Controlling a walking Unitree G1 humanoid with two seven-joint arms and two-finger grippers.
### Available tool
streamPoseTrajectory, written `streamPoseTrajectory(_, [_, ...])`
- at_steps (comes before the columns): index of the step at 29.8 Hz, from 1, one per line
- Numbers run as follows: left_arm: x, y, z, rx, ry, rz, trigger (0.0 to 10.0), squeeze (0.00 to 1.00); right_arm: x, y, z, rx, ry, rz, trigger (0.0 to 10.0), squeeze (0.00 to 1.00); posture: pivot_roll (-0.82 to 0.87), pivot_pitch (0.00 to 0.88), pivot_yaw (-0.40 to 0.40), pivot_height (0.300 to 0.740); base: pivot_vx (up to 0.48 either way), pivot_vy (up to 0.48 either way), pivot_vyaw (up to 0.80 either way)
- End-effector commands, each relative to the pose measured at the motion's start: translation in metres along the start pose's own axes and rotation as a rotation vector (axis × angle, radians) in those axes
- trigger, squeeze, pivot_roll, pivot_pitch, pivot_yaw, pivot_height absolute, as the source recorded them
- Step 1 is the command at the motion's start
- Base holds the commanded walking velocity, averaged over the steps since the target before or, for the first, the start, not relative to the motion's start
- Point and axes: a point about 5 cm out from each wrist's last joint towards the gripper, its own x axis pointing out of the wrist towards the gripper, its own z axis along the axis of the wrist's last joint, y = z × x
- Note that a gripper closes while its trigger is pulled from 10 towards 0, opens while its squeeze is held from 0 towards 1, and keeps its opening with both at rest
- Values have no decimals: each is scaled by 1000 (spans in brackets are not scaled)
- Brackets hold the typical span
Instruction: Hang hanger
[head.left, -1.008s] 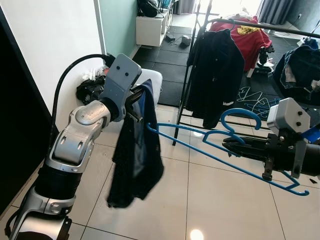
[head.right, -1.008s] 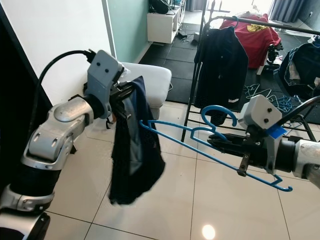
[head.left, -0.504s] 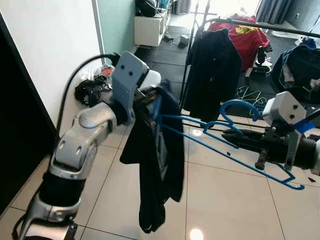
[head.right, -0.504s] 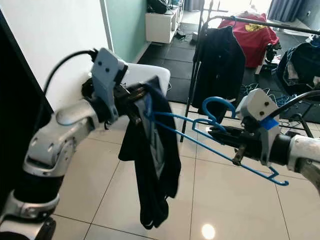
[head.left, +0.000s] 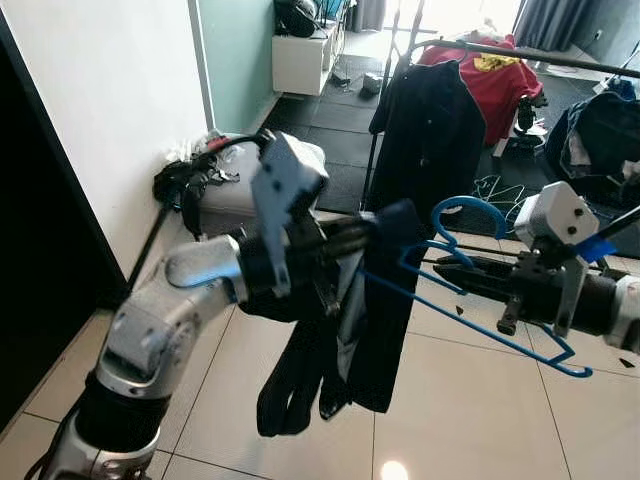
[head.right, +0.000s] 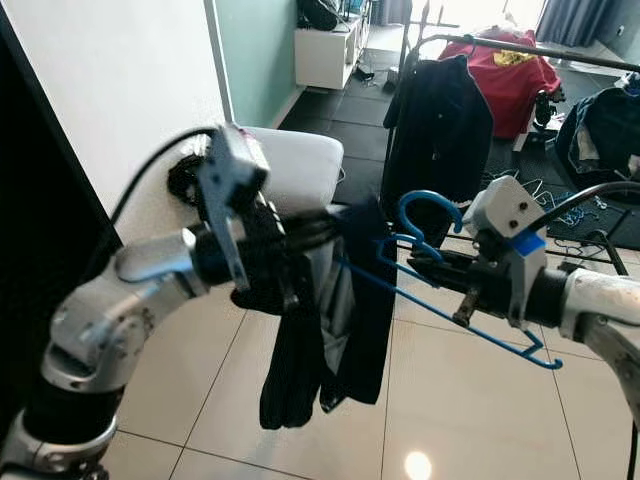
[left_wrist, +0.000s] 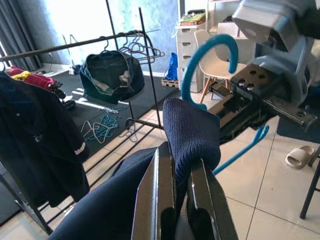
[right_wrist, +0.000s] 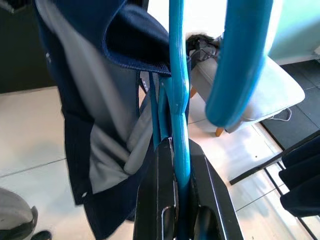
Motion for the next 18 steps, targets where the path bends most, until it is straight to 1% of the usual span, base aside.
streamPoseTrajectory(1, [0,-5,2,20,-6,-31,10000,0,0,-1,6,-22,-36,-11,10000,0,-23,81,-46,740,0,0,0])
streamPoseTrajectory(2, [0,-5,2,20,-6,-31,10000,0,0,-1,6,-22,-36,-11,10000,0,-23,81,-46,740,0,0,0])
streamPoseTrajectory(4, [7,-11,0,19,-14,-44,10000,0,3,-1,9,-17,-71,-14,10000,0,-21,80,-44,740,0,0,0])
streamPoseTrajectory(5, [7,-11,0,19,-14,-44,10000,0,3,-1,9,-17,-71,-14,10000,0,-21,80,-44,740,0,0,0])
streamPoseTrajectory(7, [14,-18,1,11,-37,-60,10000,0,8,-2,11,-14,-105,-33,10000,0,-20,80,-44,740,0,0,0])
streamPoseTrajectory(11, [17,-21,2,-5,-55,-72,10000,0,10,-3,11,-18,-113,-47,10000,0,-22,79,-42,740,0,0,0])
streamPoseTrajectory(12, [18,-24,7,-60,-103,-87,10000,0,13,-7,12,-20,-127,-82,10000,0,-24,78,-40,740,0,0,0])
streamPoseTrajectory(13, [18,-25,14,-138,-167,-105,10000,0,15,-11,15,-28,-149,-127,10000,0,-24,77,-40,740,0,0,0])
streamPoseTrajectory(14, [18,-25,14,-138,-167,-105,10000,0,15,-11,15,-28,-149,-127,10000,0,-24,77,-40,740,0,0,0])
streamPoseTrajectory(15, [16,-25,20,-194,-217,-121,10000,0,16,-20,18,-29,-187,-206,10000,0,-22,77,-40,740,0,0,0])
streamPoseTrajectory(16, [14,-25,24,-232,-253,-134,10000,0,15,-27,21,-28,-219,-265,10000,0,-17,79,-39,740,0,0,0])
streamPoseTrajectory(17, [14,-25,24,-232,-253,-134,10000,0,15,-27,21,-28,-219,-265,10000,0,-17,79,-39,740,0,0,0])
streamPoseTrajectory(18, [13,-25,26,-260,-278,-144,10000,0,14,-32,23,-27,-244,-307,10000,0,-15,78,-39,740,0,0,0])
